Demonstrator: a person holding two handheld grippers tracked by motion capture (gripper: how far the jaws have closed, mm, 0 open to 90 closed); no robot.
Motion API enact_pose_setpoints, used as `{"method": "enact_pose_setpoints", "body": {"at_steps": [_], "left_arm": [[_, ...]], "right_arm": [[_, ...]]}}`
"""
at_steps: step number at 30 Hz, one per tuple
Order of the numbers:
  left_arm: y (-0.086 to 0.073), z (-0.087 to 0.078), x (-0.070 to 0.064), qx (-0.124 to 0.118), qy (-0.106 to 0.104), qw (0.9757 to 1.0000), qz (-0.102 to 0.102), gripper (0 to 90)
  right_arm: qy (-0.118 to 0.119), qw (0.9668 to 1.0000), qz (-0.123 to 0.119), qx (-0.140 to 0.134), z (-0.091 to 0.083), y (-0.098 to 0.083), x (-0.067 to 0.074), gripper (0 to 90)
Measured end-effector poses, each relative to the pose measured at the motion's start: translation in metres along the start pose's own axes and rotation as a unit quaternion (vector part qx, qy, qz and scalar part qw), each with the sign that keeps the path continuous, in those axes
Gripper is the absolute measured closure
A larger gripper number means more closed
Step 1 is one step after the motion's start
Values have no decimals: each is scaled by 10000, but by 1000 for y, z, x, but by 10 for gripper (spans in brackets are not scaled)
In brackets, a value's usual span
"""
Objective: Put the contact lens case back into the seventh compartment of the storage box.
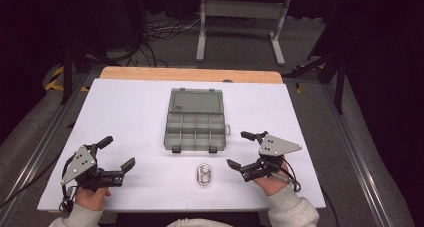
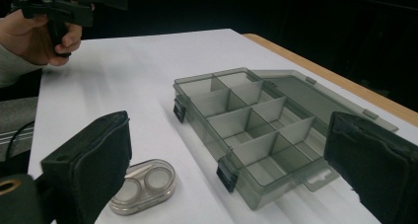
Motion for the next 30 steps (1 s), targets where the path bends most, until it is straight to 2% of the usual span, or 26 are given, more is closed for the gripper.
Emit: {"method": "enact_pose_setpoints", "body": {"at_steps": [13, 16, 24, 30], "left_arm": [[-1, 1, 0, 38, -16, 10000, 22, 3], [-1, 1, 0, 25, -16, 10000, 17, 3], [-1, 1, -1, 33, -51, 10000, 21, 3], [-1, 1, -1, 22, -53, 10000, 18, 3]], "right_arm": [[299, 9993, -137, 159, 17, 10, 5, 45], [429, 9983, -251, 294, 25, 12, 9, 34], [593, 9973, -341, 259, 36, 21, 13, 30], [832, 9955, -347, 285, 45, 25, 18, 31]]}}
Point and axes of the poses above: each handheld gripper's, and its own axes: z roughly forward along the jaws, y roughly out of its top, x roughly to its left, the point moved 7 cm from there along z, roughly forward along the jaws, and after that the axes turned 8 degrees about -z, right-handed, at the moved point
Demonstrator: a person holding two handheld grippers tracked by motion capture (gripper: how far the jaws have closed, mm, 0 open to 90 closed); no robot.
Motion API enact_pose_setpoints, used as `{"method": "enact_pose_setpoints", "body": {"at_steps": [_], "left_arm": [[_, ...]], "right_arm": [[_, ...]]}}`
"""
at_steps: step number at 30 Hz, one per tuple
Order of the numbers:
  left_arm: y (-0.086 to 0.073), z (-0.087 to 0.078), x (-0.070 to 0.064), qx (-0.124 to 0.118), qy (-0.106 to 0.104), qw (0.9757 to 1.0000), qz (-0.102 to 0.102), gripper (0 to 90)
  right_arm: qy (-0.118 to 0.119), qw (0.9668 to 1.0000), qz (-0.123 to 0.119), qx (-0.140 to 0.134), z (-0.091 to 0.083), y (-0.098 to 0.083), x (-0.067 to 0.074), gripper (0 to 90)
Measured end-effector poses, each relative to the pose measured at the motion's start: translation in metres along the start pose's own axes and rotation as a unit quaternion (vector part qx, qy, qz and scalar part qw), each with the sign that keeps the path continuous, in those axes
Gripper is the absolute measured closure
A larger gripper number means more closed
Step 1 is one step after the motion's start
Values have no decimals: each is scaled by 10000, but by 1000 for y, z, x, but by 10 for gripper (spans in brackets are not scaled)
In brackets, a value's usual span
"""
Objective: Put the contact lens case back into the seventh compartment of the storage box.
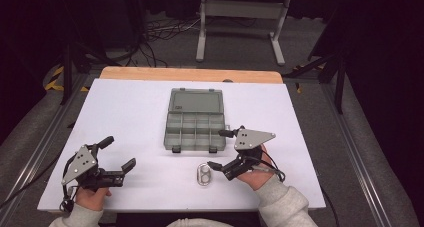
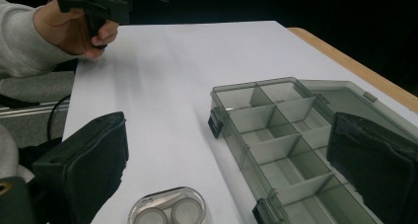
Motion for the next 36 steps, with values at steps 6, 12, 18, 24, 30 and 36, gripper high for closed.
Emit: {"method": "enact_pose_setpoints", "body": {"at_steps": [6, 12, 18, 24, 30, 36], "left_arm": [[0, -1, 0, -23, -40, 10000, -25, 3], [0, 0, 0, 1, -50, 10000, -33, 3], [0, -1, 1, -27, -28, 10000, -44, 3], [0, -1, 1, -10, -26, 10000, -39, 3], [0, -1, 1, -9, -24, 10000, -31, 3], [0, -2, 0, -4, -27, 10000, -23, 3]], "right_arm": [[123, 9999, -47, 81, 8, 4, 2, 35], [289, 9994, -79, 163, 13, 5, 4, 35], [505, 9981, -59, 349, 19, 3, 7, 35], [865, 9939, 57, 684, 24, -6, 11, 35], [1086, 9896, 44, 940, 28, -12, 17, 35], [1221, 9856, -28, 1168, 33, -17, 20, 35]]}}
Point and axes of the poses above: each handheld gripper's, and its own axes: z roughly forward along the jaws, y roughly out of its top, x roughly to its left, the point moved 7 cm from there along z, roughly forward along the jaws, and after that the axes turned 8 degrees about -z, right-handed, at the moved point
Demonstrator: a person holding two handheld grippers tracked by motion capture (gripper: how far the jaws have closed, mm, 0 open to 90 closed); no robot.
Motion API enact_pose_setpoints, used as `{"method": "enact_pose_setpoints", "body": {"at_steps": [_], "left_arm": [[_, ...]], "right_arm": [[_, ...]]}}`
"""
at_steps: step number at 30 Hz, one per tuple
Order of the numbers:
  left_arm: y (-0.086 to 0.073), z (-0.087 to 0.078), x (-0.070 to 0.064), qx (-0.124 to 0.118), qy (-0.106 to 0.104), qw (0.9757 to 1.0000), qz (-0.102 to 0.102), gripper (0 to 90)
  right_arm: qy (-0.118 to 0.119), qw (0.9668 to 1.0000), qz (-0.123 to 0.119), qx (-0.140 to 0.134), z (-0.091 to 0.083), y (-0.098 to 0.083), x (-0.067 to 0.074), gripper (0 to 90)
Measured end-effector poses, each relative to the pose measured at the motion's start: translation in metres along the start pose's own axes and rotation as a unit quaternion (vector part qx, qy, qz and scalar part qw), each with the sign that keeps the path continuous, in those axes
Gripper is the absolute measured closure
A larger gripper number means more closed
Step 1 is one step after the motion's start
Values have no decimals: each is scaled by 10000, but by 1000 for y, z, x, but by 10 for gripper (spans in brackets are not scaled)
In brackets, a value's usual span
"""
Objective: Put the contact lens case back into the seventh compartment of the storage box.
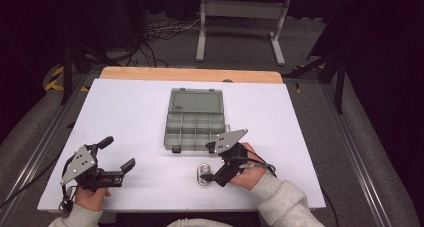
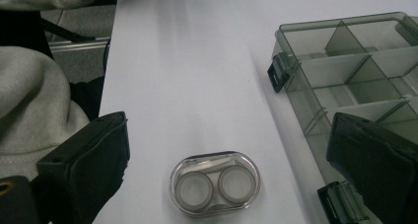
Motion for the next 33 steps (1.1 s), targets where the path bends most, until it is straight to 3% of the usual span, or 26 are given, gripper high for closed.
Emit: {"method": "enact_pose_setpoints", "body": {"at_steps": [11, 18, 33], "left_arm": [[0, 0, 0, 1, -6, 10000, 8, 3], [0, 0, 0, 2, -9, 10000, 13, 3], [0, 1, -1, 12, -21, 10000, 17, 3]], "right_arm": [[156, 9989, -70, 445, 10, -7, 6, 48], [340, 9964, -114, 765, 20, -12, 11, 50], [419, 9907, -171, 1281, 32, -23, 11, 60]]}}
Point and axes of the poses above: each handheld gripper's, and its own axes: z roughly forward along the jaws, y roughly out of its top, x roughly to its left, the point moved 7 cm from there along z, roughly forward along the jaws, and after that the axes turned 8 degrees about -z, right-handed, at the moved point
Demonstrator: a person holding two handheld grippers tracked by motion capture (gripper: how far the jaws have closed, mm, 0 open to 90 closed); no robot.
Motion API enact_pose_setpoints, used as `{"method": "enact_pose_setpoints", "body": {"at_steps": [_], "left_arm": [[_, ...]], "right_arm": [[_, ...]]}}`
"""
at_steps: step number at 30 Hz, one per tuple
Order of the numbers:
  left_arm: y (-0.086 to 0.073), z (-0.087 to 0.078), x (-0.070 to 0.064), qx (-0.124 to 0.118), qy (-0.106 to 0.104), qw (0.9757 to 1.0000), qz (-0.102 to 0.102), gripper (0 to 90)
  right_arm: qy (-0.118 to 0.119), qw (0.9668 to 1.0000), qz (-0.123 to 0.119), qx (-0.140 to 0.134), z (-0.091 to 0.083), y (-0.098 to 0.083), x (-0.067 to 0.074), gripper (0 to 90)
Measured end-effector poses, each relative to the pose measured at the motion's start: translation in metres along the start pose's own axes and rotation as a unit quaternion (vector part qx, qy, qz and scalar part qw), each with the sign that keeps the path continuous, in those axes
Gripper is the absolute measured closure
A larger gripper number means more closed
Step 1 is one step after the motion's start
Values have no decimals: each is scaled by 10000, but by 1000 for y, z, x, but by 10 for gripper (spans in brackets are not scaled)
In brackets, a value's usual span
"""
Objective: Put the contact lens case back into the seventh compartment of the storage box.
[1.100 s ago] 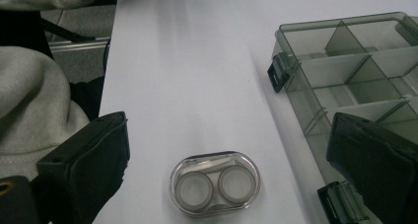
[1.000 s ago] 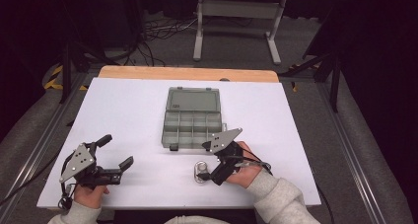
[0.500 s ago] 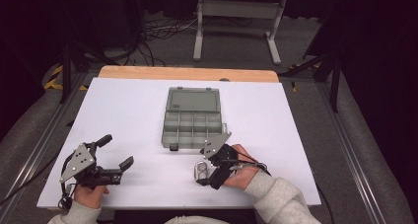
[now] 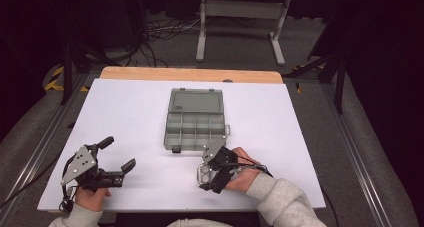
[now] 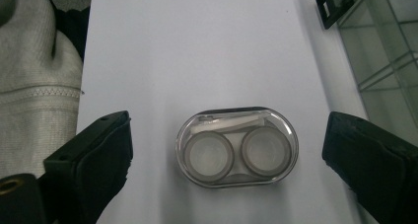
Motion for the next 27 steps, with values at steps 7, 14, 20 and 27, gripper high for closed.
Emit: {"method": "enact_pose_setpoints", "body": {"at_steps": [7, 14, 20, 27], "left_arm": [[0, 0, 0, -15, -4, 10000, -10, 3], [-1, 0, 0, 12, -3, 10000, -10, 3], [-1, 1, 0, 19, -15, 10000, -14, 3], [-1, 1, 0, 12, -18, 10000, -10, 4]], "right_arm": [[77, 9997, -4, 226, 7, -4, 0, 69], [96, 9992, -18, 386, 12, -7, -2, 98], [109, 9987, -35, 498, 16, -9, -3, 148], [53, 9981, -94, 612, 18, -10, -3, 255]]}}
Point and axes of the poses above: each handheld gripper's, and its own axes: z roughly forward along the jaws, y roughly out of its top, x roughly to its left, the point moved 7 cm from there along z, roughly forward along the jaws, and after that the axes turned 8 degrees about -z, right-handed, at the moved point
